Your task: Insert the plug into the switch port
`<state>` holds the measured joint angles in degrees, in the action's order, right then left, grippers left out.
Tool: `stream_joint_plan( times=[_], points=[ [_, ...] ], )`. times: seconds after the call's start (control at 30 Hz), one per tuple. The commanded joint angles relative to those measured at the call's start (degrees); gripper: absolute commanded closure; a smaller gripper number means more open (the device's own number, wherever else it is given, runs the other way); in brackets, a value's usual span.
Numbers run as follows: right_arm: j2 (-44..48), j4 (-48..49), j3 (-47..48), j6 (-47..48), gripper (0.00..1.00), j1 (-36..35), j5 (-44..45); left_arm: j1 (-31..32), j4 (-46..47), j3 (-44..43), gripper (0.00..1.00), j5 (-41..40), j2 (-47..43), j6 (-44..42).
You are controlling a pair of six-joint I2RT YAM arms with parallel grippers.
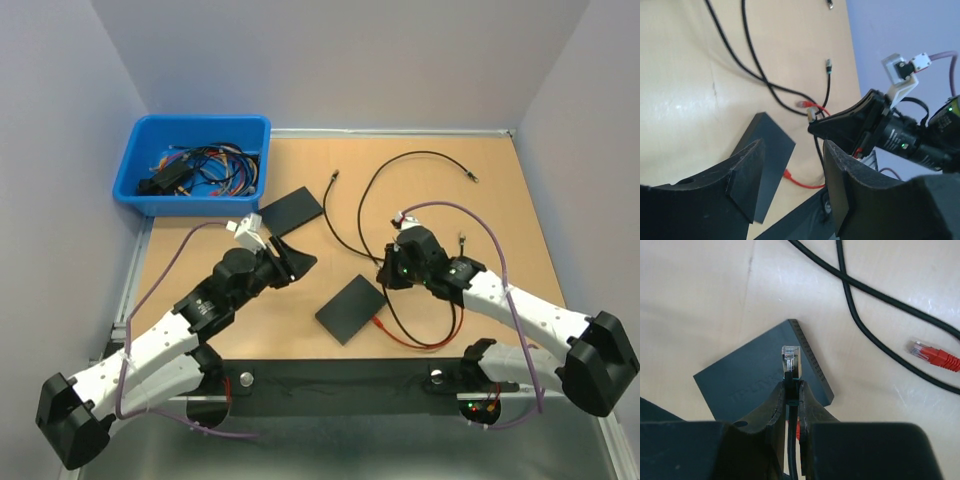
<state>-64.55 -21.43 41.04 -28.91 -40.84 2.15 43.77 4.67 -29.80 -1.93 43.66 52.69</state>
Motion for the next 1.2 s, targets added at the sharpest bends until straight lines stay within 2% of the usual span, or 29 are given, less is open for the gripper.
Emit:
stream_joint_plan(
  times=[0.0, 0.13, 0.37, 0.6, 0.77, 1.17],
  points=[
    [1.1, -1.7, -3.5, -8.4, 0.99, 0.1, 5.6, -0.3, -0.9, 4.6, 0.39, 3.5, -3.4, 3.6],
    [1.2, -1.9, -7.3, -11.8, 0.99, 0.1, 8.3, -0.3, -0.8, 8.8, 0.39, 7.4, -5.2, 6.7],
    [-1.0, -4.7, -8.7, -18.1, 1.0, 0.1, 13.6, 0.8, -0.9, 13.6, 0.39, 11.5, -1.7, 9.8],
    [-1.4, -5.1, -12.4, -21.5, 0.99, 0.1, 10.1, 2.3, -0.8, 14.3, 0.4, 10.3, -0.2, 10.2],
    [-5.3, -3.4, -12.6, -21.3, 1.0, 0.1, 7.3, 3.1, 0.8, 14.7, 0.4, 10.4, 2.3, 10.4],
    [-13.0, 7.9, -11.2, -27.2, 0.99, -3.3, -1.6, 4.9, 2.2, 14.9, 0.41, 7.9, 1.0, 12.4]
  ],
)
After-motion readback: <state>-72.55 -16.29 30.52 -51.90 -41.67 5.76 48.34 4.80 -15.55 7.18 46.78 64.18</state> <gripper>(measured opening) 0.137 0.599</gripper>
